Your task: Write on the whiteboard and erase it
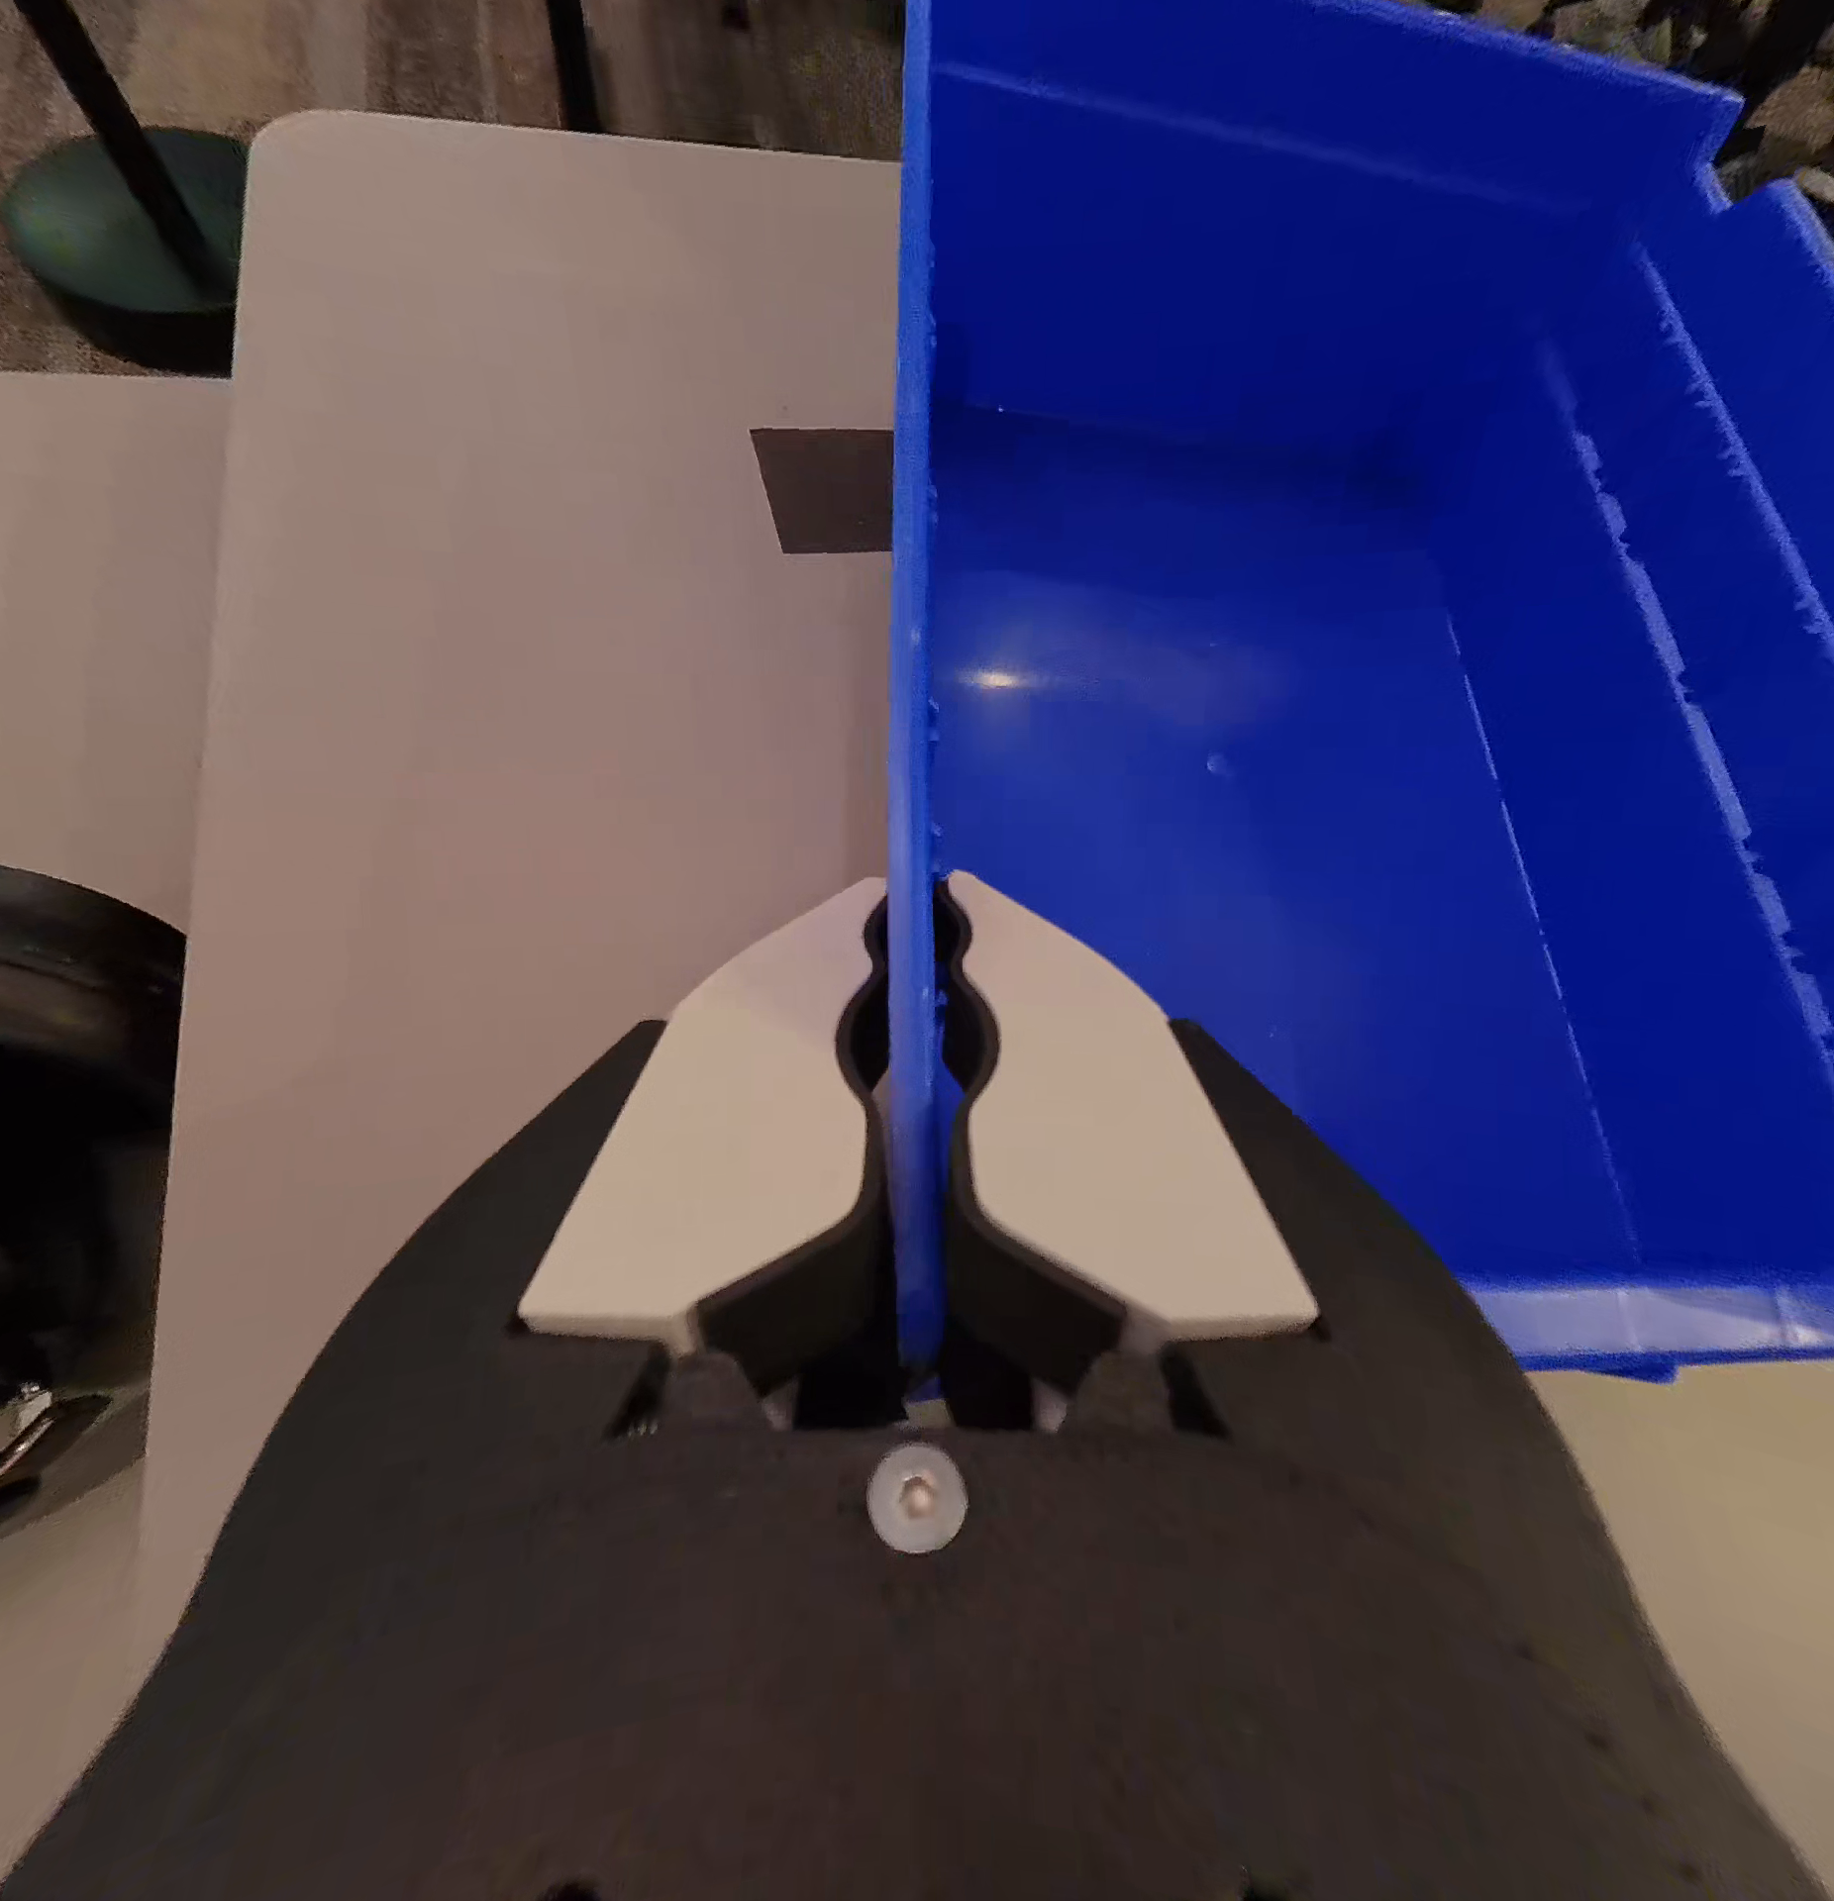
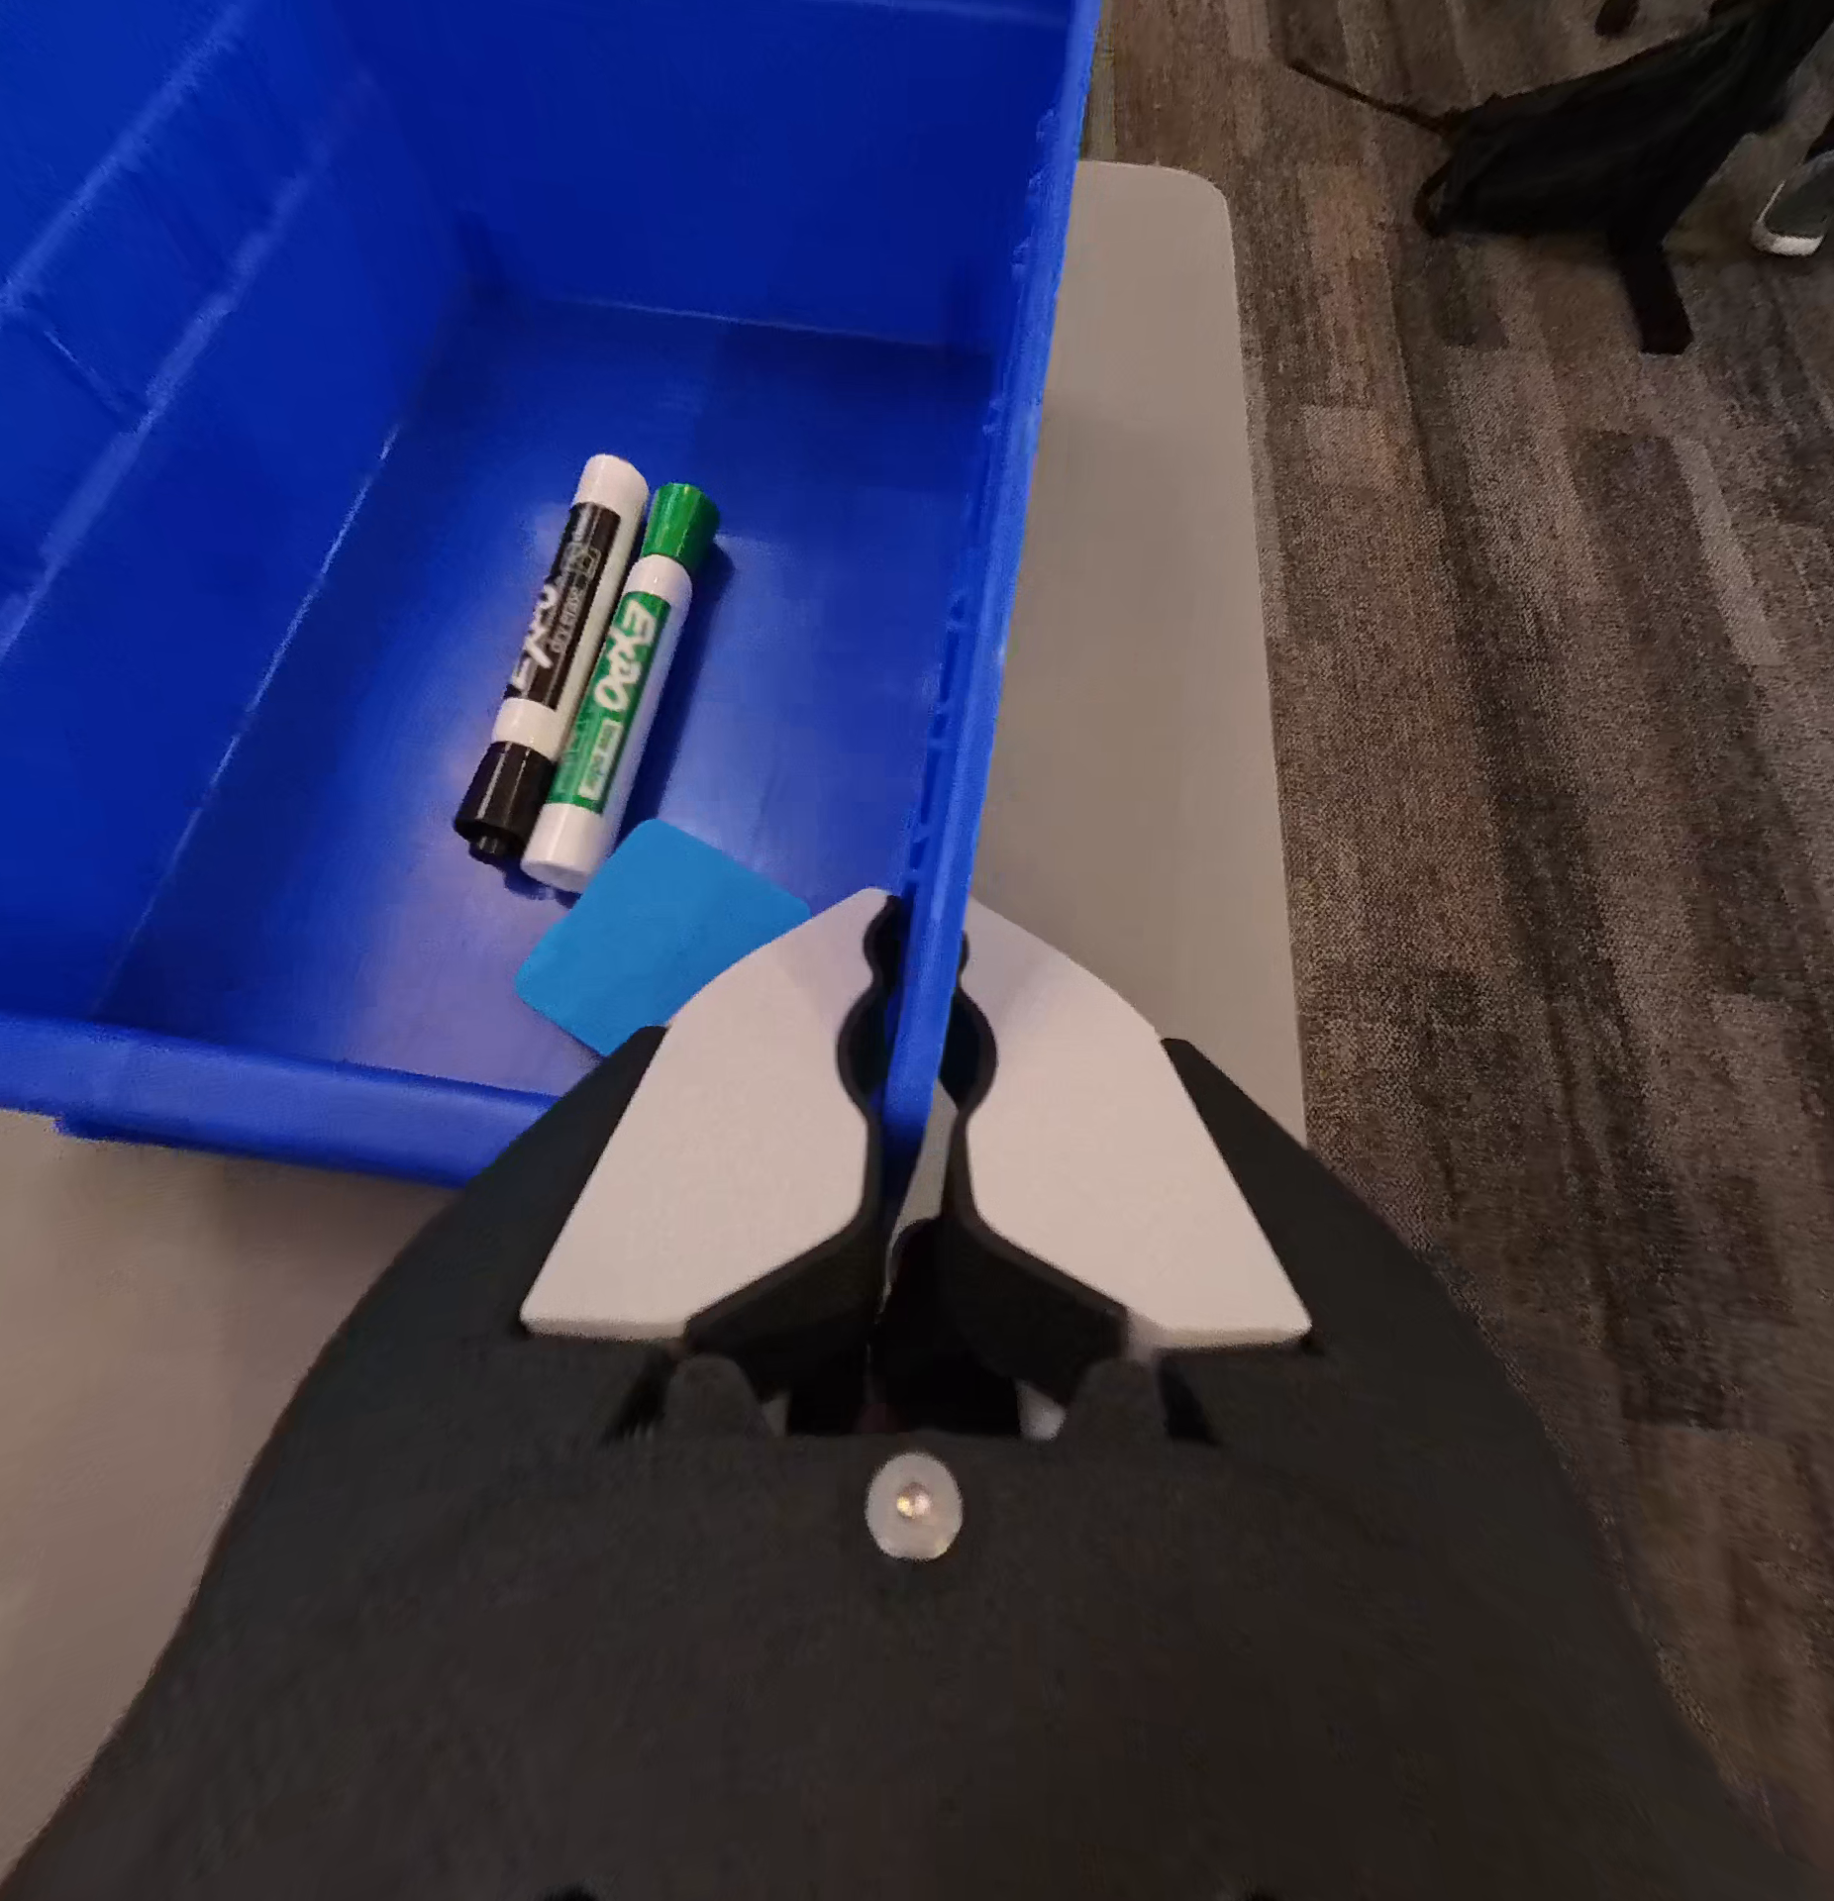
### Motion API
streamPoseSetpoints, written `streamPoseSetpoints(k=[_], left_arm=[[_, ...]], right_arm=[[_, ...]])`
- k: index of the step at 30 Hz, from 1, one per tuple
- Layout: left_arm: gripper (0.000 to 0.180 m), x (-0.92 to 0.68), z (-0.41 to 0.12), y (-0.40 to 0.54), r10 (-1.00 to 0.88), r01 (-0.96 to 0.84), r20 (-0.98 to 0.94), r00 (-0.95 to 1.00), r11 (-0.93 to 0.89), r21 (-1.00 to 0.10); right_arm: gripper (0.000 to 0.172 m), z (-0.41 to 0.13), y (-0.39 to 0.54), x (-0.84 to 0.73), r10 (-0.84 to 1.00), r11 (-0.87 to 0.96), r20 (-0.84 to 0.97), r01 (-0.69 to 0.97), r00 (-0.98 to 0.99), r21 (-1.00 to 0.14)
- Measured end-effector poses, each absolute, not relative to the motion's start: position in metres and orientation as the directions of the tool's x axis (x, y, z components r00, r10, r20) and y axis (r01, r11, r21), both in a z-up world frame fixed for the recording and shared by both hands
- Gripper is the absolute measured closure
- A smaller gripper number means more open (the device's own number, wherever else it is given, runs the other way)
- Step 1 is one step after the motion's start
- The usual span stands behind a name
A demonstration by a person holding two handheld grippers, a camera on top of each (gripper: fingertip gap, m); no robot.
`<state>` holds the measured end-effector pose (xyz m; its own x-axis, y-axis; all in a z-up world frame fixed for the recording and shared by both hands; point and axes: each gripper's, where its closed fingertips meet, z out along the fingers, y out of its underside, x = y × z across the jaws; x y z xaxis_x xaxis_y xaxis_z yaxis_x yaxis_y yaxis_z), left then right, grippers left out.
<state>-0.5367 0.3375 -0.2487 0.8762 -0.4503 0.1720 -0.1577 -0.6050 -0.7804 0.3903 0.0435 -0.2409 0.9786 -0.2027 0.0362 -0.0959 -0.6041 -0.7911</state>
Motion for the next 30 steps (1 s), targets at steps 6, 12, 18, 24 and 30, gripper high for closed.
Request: streamPoseSetpoints(k=[6, 12, 18, 24, 30], left_arm=[[0.175, -0.543, -0.239, 0.320, -0.464, -0.168, 0.169, 0.870, -0.600, -0.782], [0.175, -0.546, -0.232, 0.291, -0.483, -0.154, 0.193, 0.854, -0.589, -0.793], [0.175, -0.547, -0.232, 0.261, -0.502, -0.126, 0.241, 0.830, -0.591, -0.797], [0.175, -0.546, -0.226, 0.235, -0.529, -0.127, 0.253, 0.810, -0.580, -0.805], [0.174, -0.548, -0.217, 0.211, -0.555, -0.129, 0.255, 0.792, -0.560, -0.819]], right_arm=[[0.166, -0.229, 0.023, 0.371, -0.182, -0.615, 0.064, -0.062, 0.981, -0.786], [0.167, -0.216, -0.006, 0.331, -0.127, -0.636, 0.077, -0.022, 0.989, -0.771], [0.167, -0.217, -0.037, 0.282, -0.067, -0.635, 0.044, -0.008, 0.997, -0.773], [0.167, -0.214, -0.061, 0.242, -0.026, -0.610, 0.036, 0.013, 0.999, -0.792], [0.167, -0.211, -0.080, 0.207, 0.014, -0.579, -0.020, -0.008, 1.000, -0.815]])
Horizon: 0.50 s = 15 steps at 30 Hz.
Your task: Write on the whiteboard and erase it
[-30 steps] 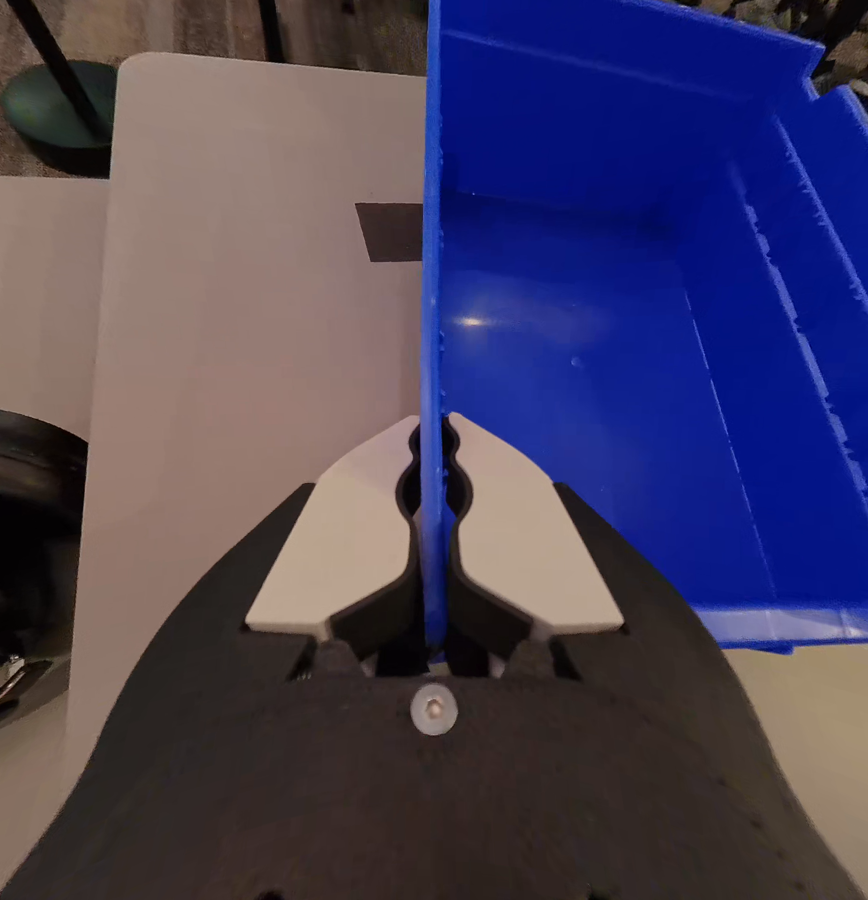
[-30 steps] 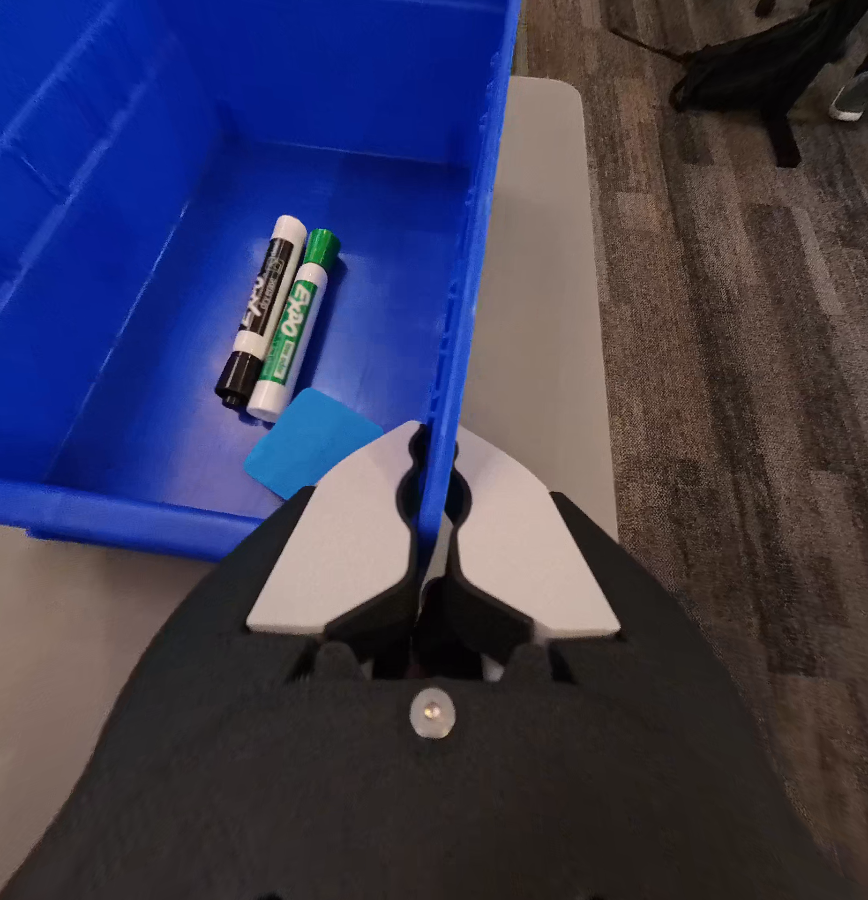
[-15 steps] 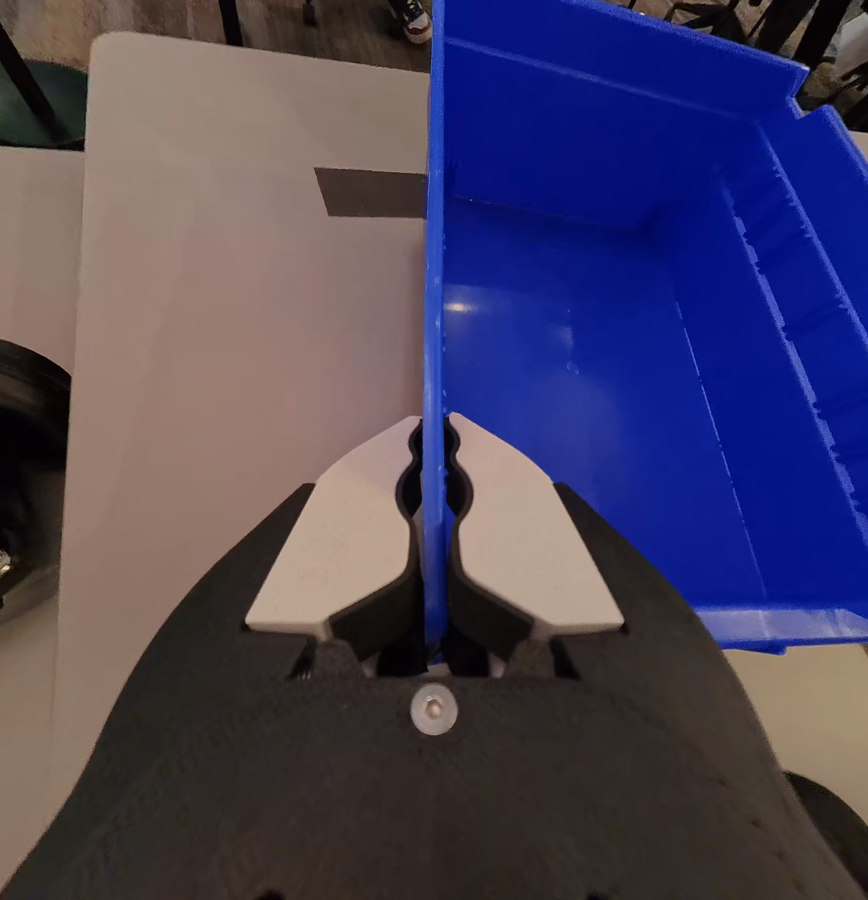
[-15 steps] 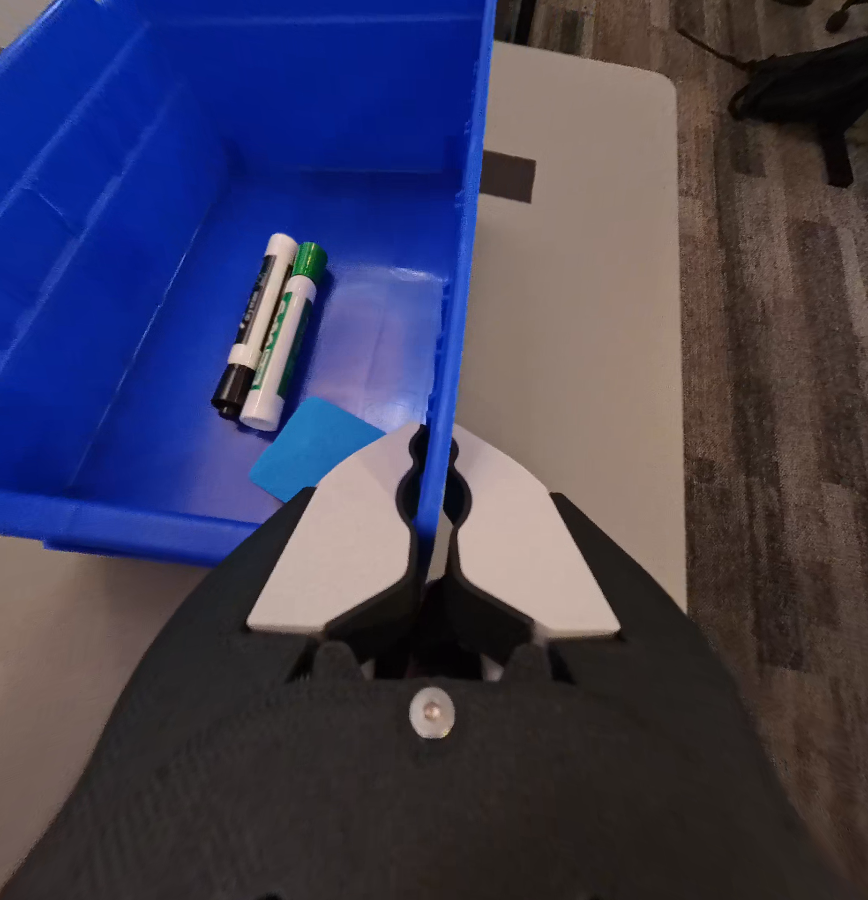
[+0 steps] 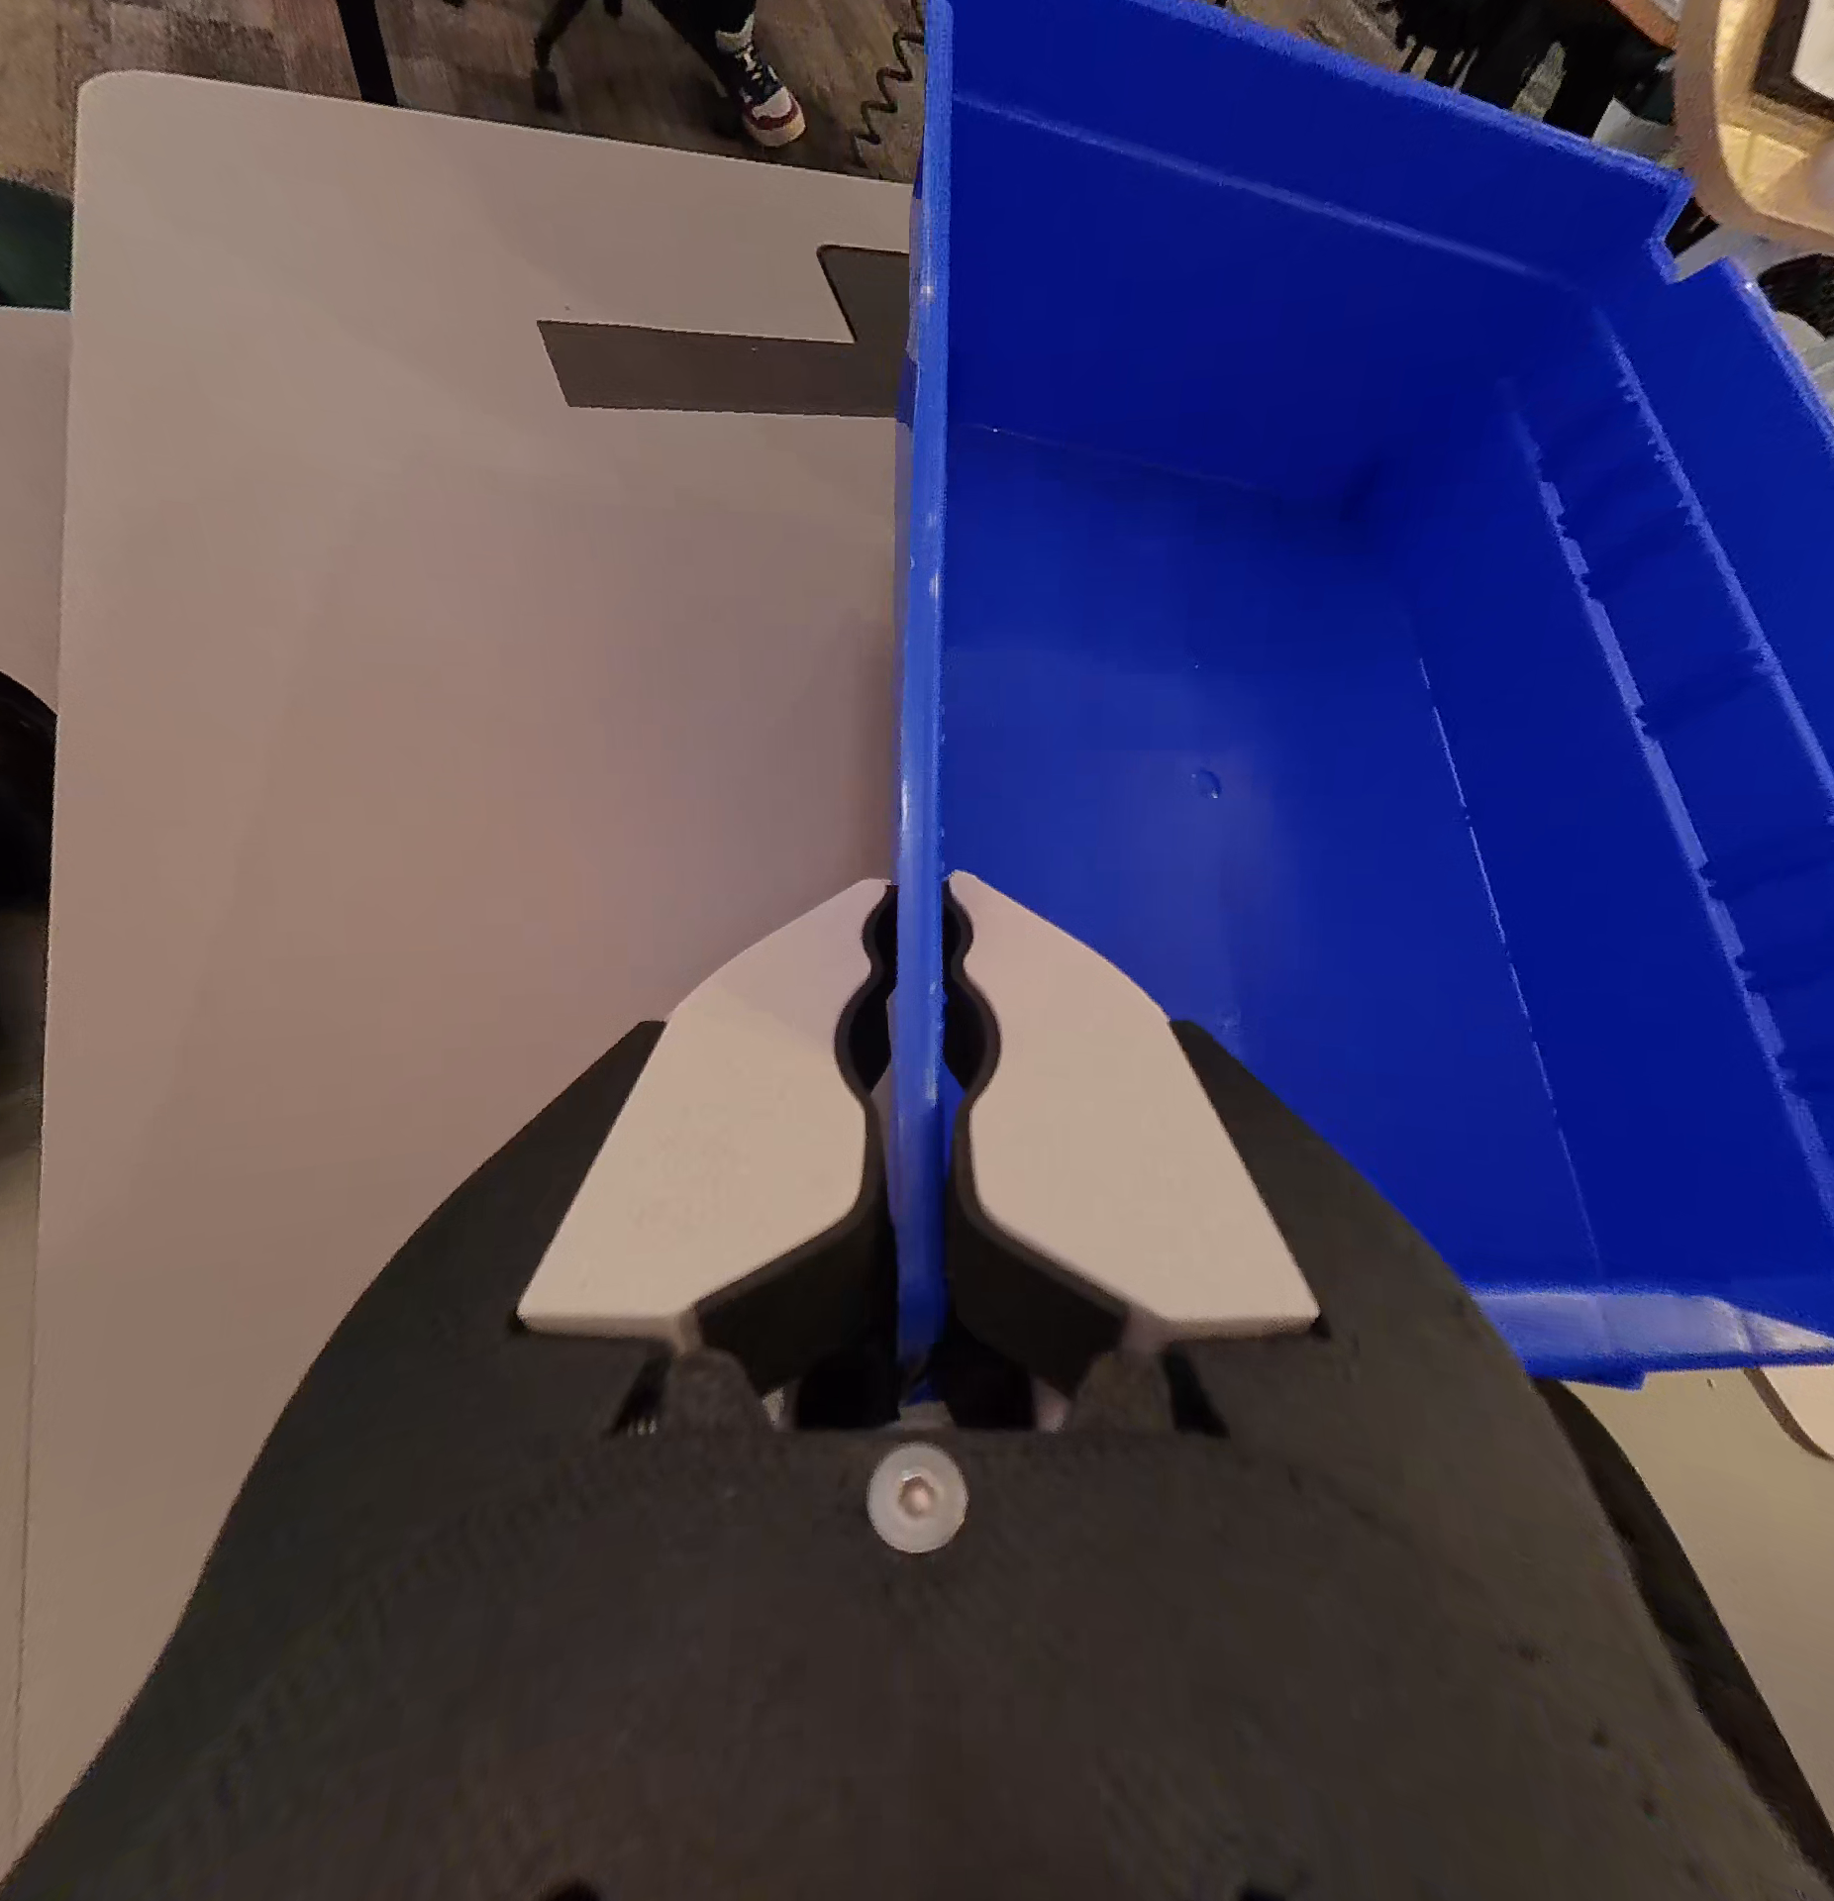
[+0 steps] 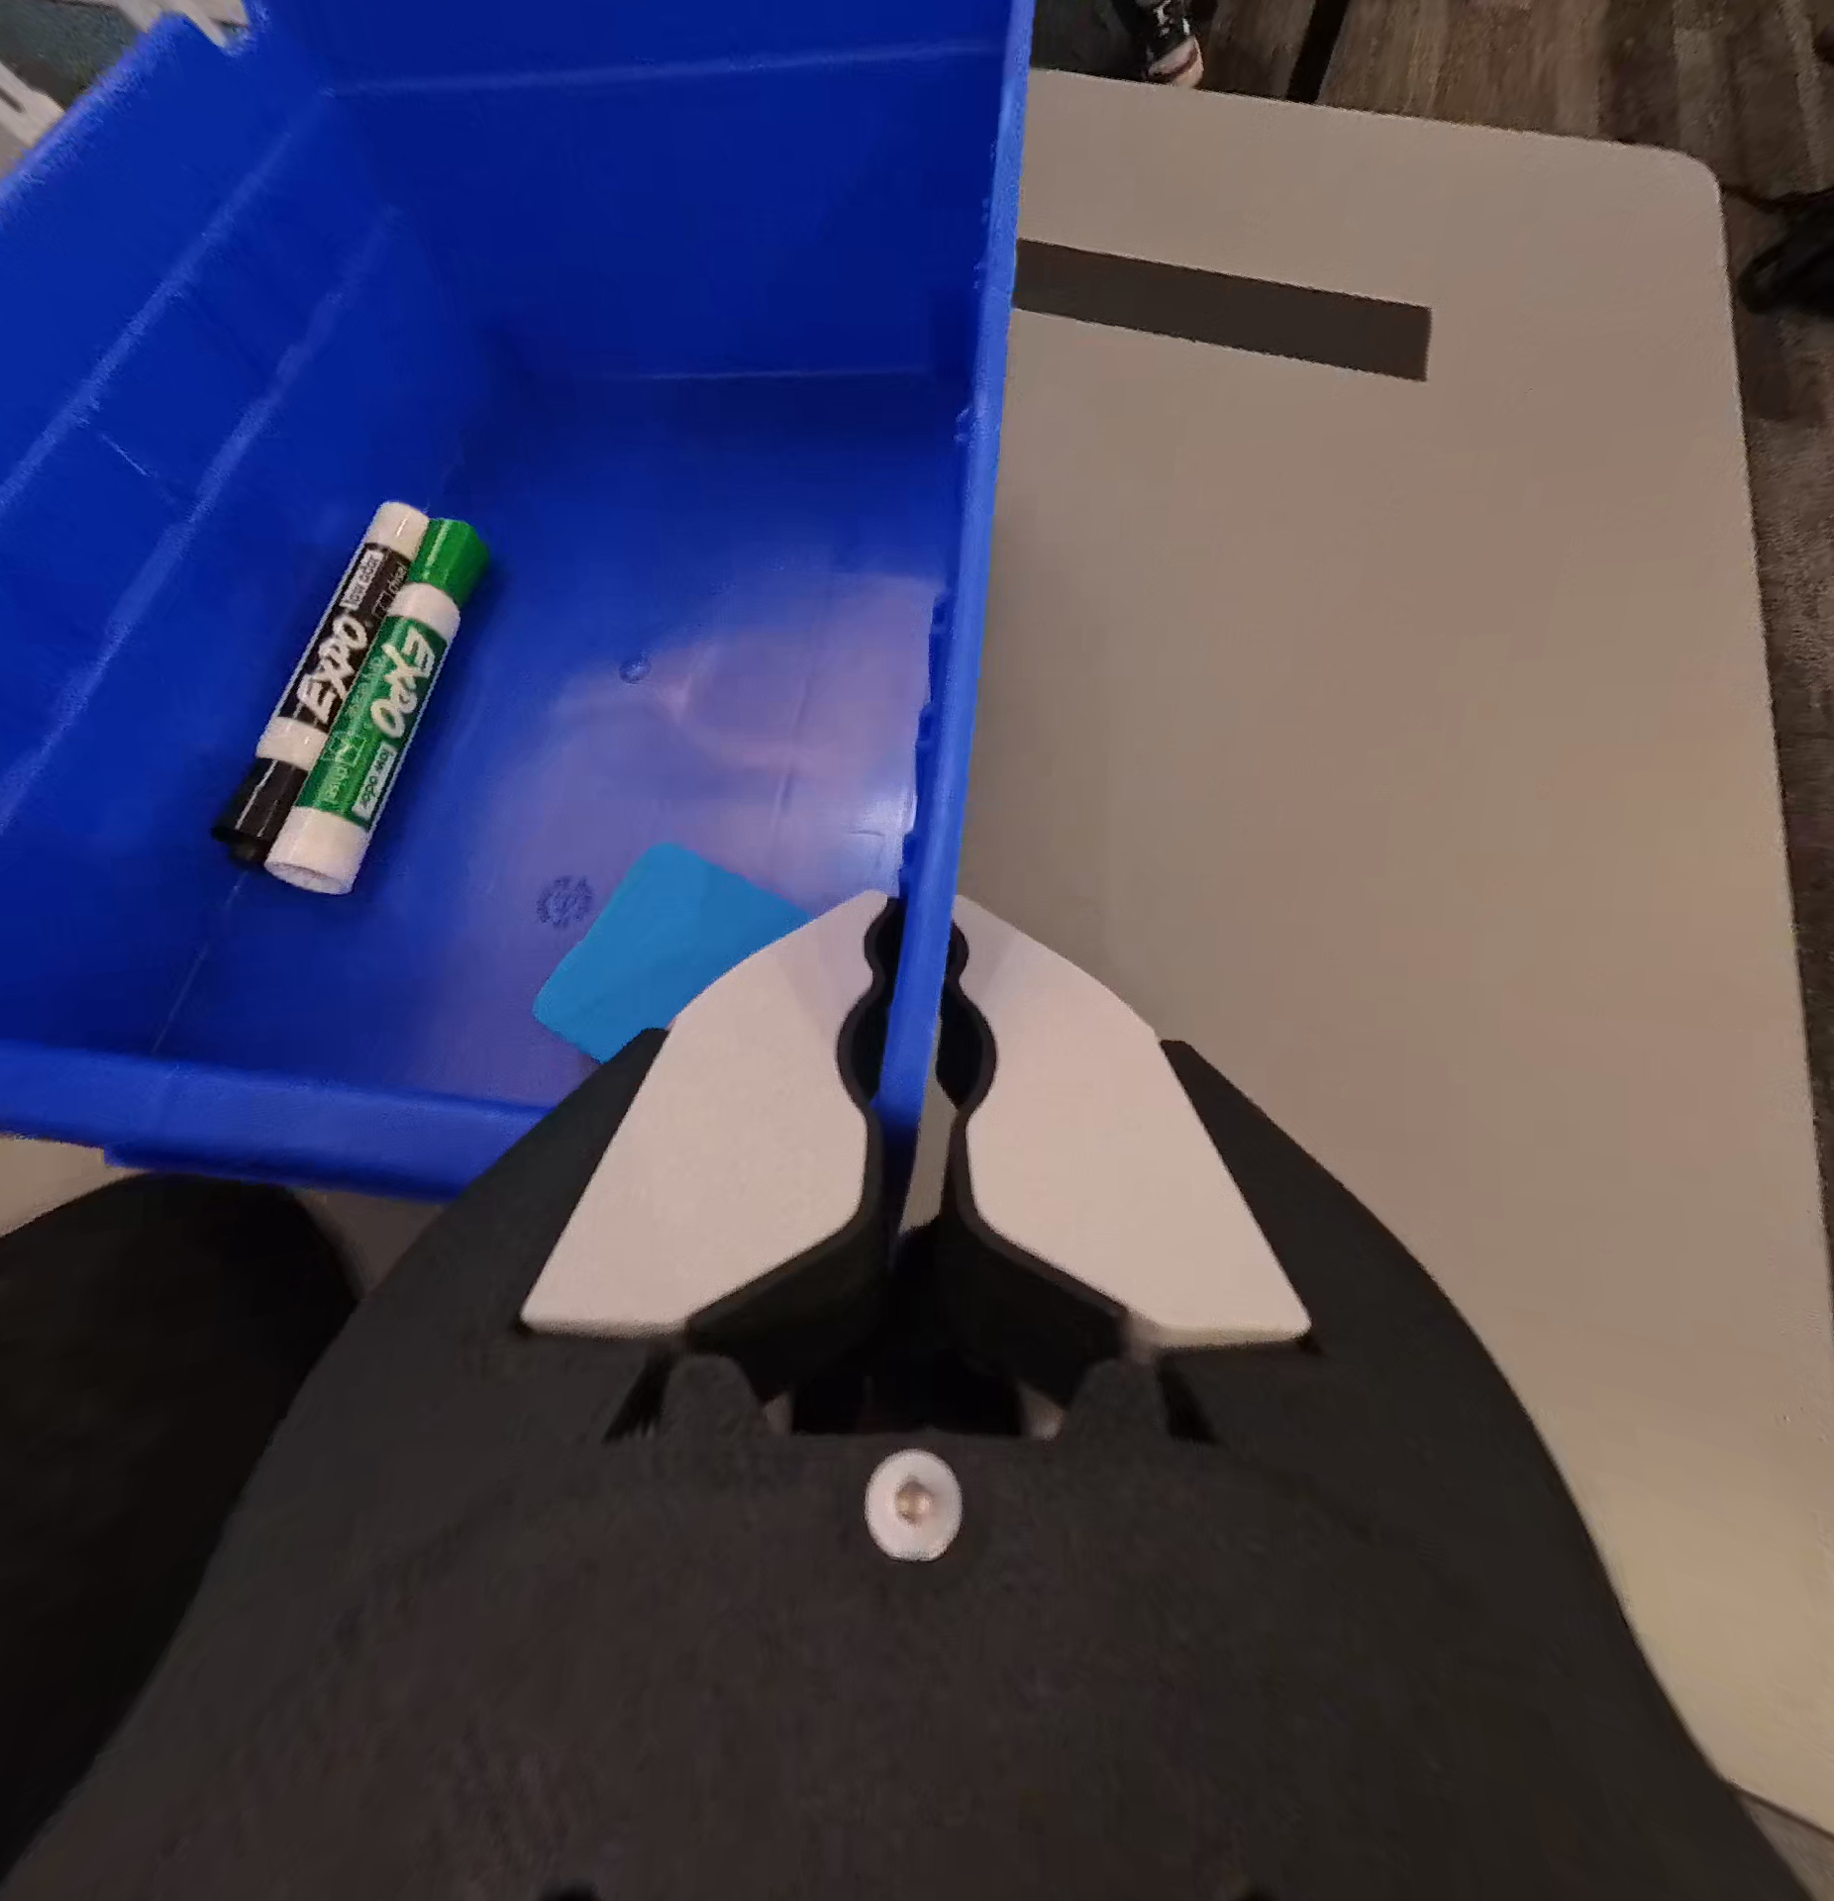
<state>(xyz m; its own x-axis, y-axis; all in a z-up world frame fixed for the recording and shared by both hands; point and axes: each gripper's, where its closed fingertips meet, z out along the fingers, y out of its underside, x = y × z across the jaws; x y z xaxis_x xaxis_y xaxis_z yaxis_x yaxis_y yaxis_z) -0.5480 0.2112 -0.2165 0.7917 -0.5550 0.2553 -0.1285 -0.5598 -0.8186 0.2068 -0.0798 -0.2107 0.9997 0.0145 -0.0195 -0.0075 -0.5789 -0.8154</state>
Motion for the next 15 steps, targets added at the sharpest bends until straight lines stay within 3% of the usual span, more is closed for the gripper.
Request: streamPoseSetpoints(k=[6, 15], left_arm=[[0.175, -0.551, -0.206, 0.182, -0.592, -0.146, 0.252, 0.766, -0.540, -0.829], [0.175, -0.588, -0.191, 0.145, -0.534, -0.061, 0.275, 0.800, -0.527, -0.848]], right_arm=[[0.167, -0.206, -0.087, 0.165, 0.088, -0.558, -0.083, -0.020, 0.993, -0.830], [0.167, -0.219, -0.046, 0.037, 0.348, -0.580, -0.158, 0.080, 0.924, -0.811]])
